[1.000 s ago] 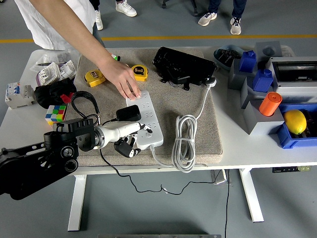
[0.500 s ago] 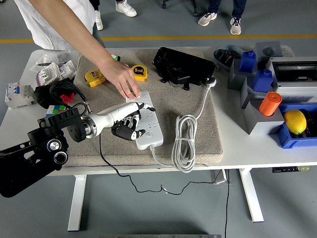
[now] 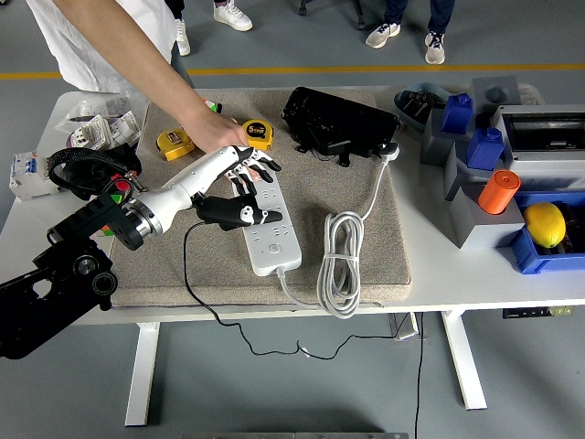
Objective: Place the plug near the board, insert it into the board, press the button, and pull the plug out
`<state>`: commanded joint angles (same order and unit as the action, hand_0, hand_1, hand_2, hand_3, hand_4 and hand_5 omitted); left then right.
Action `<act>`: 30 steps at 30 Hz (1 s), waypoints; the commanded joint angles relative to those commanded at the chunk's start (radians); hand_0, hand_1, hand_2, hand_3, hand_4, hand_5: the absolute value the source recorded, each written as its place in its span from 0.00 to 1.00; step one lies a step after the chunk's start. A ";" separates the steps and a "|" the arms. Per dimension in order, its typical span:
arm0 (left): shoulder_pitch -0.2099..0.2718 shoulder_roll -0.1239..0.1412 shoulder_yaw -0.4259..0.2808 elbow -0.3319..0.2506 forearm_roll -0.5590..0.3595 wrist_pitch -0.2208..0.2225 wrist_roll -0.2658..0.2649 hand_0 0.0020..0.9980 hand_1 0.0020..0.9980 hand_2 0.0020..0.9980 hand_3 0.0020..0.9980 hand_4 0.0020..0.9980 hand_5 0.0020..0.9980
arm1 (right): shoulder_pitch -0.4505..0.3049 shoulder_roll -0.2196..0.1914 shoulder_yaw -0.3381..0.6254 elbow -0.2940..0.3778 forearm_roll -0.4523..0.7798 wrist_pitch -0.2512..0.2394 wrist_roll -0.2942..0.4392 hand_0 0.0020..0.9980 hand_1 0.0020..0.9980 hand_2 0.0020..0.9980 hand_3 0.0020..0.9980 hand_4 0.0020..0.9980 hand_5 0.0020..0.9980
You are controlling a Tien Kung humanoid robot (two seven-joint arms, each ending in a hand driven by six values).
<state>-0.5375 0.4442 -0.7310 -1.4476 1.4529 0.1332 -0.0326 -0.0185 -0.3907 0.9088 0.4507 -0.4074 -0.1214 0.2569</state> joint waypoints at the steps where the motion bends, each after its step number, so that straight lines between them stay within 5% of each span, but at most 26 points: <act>1: 0.002 -0.001 -0.001 0.004 0.002 0.012 -0.012 0.68 0.73 0.71 0.73 1.00 0.57 | -0.001 0.000 0.000 0.000 0.000 0.000 0.000 0.70 0.70 0.68 0.57 1.00 0.51; 2: 0.003 -0.002 -0.002 0.008 0.002 0.023 -0.024 0.68 0.73 0.71 0.73 1.00 0.57 | -0.001 0.000 0.000 0.000 0.001 0.000 0.000 0.70 0.70 0.68 0.57 1.00 0.51; 3: 0.003 -0.004 -0.005 0.012 0.000 0.029 -0.033 0.84 0.86 0.87 0.83 1.00 0.78 | -0.002 0.001 0.001 -0.001 0.001 0.000 0.000 0.70 0.70 0.68 0.57 1.00 0.51; 13: 0.018 -0.030 0.004 0.086 -0.135 0.111 -0.172 0.75 0.80 0.81 0.80 1.00 0.73 | -0.001 0.009 0.008 -0.001 0.001 0.000 -0.001 0.70 0.70 0.68 0.57 1.00 0.51; 30: 0.045 -0.051 -0.029 0.106 -0.125 0.116 -0.162 0.75 0.78 0.80 0.79 1.00 0.75 | -0.002 0.013 0.013 -0.003 -0.001 -0.001 -0.001 0.70 0.70 0.68 0.57 1.00 0.51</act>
<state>-0.4925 0.3931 -0.7597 -1.3415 1.3284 0.2496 -0.1946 -0.0209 -0.3773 0.9220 0.4481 -0.4082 -0.1221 0.2554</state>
